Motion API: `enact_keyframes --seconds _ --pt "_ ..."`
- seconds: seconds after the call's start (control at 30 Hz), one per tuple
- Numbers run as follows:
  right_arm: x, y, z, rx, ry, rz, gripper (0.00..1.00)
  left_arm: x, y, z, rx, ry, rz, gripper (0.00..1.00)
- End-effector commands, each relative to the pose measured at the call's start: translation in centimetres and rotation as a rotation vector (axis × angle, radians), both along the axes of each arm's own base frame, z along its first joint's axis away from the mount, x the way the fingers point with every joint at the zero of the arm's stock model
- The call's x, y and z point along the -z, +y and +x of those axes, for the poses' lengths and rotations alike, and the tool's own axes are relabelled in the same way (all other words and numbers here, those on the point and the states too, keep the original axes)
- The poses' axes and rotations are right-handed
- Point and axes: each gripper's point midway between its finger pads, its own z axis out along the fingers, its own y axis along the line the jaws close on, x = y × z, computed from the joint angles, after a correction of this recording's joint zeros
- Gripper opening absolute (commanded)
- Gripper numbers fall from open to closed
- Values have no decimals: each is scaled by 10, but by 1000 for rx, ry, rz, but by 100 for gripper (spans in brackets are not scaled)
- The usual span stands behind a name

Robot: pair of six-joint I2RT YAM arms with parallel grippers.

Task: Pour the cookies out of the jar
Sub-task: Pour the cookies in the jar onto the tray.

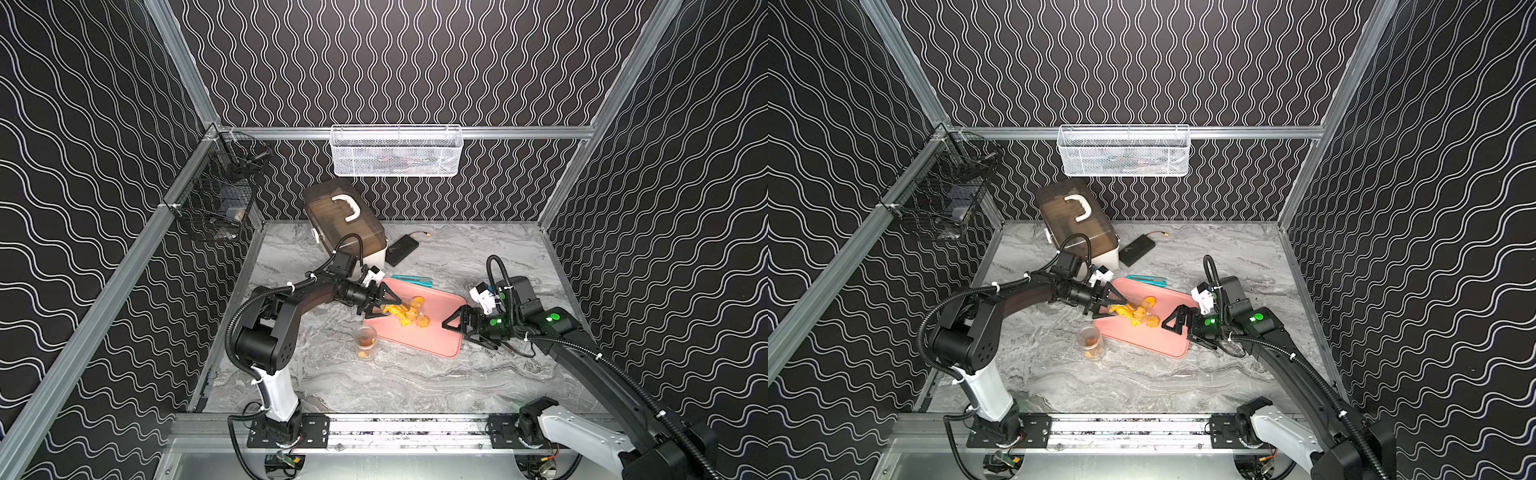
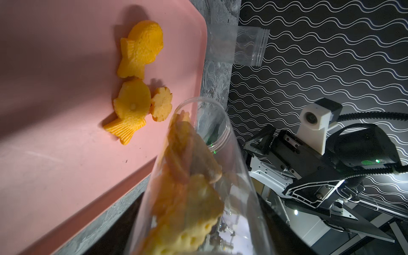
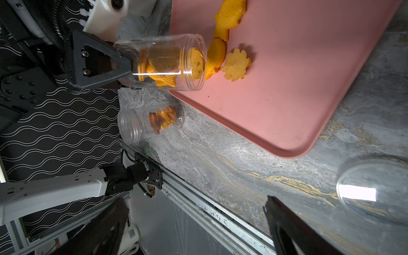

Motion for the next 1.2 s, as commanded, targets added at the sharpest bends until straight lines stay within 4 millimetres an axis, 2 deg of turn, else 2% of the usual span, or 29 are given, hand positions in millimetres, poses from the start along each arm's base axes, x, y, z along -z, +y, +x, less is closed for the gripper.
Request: enact_keyframes --seconds 0.0,0.27,0.37,0.47,0.53,0.77,1.0,1.17 --pt "-4 2 5 3 -19 15 100 2 4 -2 23 -24 44 70" --pt "-6 2 5 5 -22 15 100 -7 0 0 22 -41 32 70" --pt "-6 2 5 3 -24 13 100 -1 5 0 30 -61 106 70" --pt "-6 2 5 4 -24 16 100 -4 3 1 13 -55 63 70" --pt "-5 2 5 1 -26 14 100 1 7 0 26 -72 132 70" --pt "-5 3 6 6 -25 15 100 -5 2 1 14 -42 25 70" --pt "-5 0 4 -2 -31 3 100 0 2 3 5 -25 11 70" --pt "-6 0 3 -4 -34 4 100 -5 1 4 -1 -23 -21 70"
